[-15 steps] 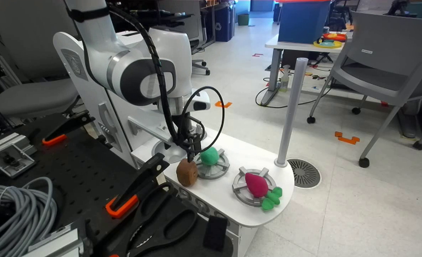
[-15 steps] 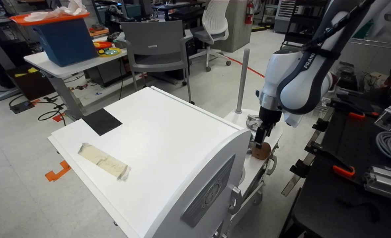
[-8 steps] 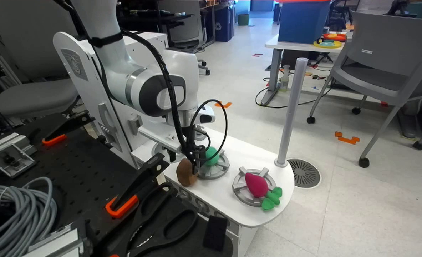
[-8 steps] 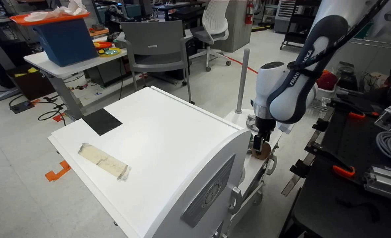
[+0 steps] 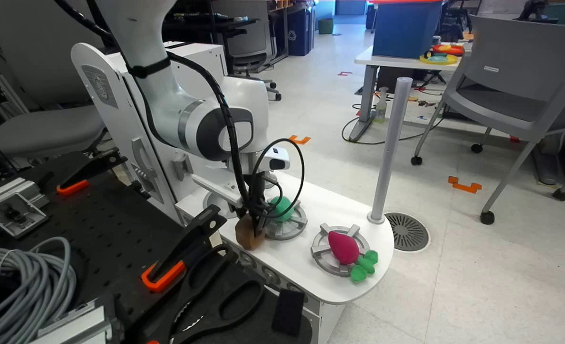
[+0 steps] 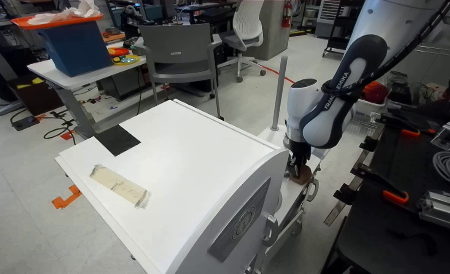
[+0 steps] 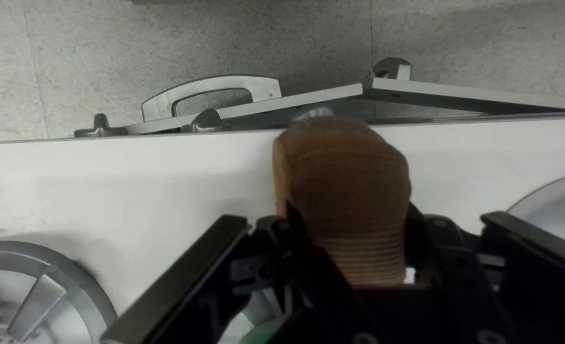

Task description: Move the potato to the right

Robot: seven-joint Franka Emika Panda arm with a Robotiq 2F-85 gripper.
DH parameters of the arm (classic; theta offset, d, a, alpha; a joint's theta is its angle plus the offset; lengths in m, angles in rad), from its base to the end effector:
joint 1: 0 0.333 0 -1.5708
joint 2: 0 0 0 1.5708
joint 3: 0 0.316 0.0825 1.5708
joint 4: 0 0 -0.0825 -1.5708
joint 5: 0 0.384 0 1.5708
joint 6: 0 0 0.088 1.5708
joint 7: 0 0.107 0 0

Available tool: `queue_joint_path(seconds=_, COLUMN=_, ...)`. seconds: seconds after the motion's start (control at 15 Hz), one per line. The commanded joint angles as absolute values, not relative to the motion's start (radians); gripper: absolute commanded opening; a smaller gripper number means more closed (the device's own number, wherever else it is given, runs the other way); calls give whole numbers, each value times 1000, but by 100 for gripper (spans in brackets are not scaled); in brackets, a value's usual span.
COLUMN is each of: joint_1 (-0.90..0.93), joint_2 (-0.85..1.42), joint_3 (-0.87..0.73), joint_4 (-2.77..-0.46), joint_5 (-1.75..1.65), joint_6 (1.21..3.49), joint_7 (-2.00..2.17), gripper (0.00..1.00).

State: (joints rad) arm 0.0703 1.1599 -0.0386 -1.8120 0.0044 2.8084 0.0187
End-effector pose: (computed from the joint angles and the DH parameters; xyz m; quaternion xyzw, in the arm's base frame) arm 0.5384 0.0140 -0.1004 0.9964 0.0144 -0.0808 0.0201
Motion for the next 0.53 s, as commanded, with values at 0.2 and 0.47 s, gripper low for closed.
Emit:
queue_joint_path(seconds=0.2, joint_1=70, joint_2=1020, joint_3=-22, joint_4=-1971, joint_5=36, joint_6=2818, joint_7=94, gripper=7)
queue_joint_path(seconds=0.47, joint_1=23, joint_2=920, joint_3=-18, joint_4=-2059, joint_5=100, joint_6=2845, joint_7=146, gripper=6)
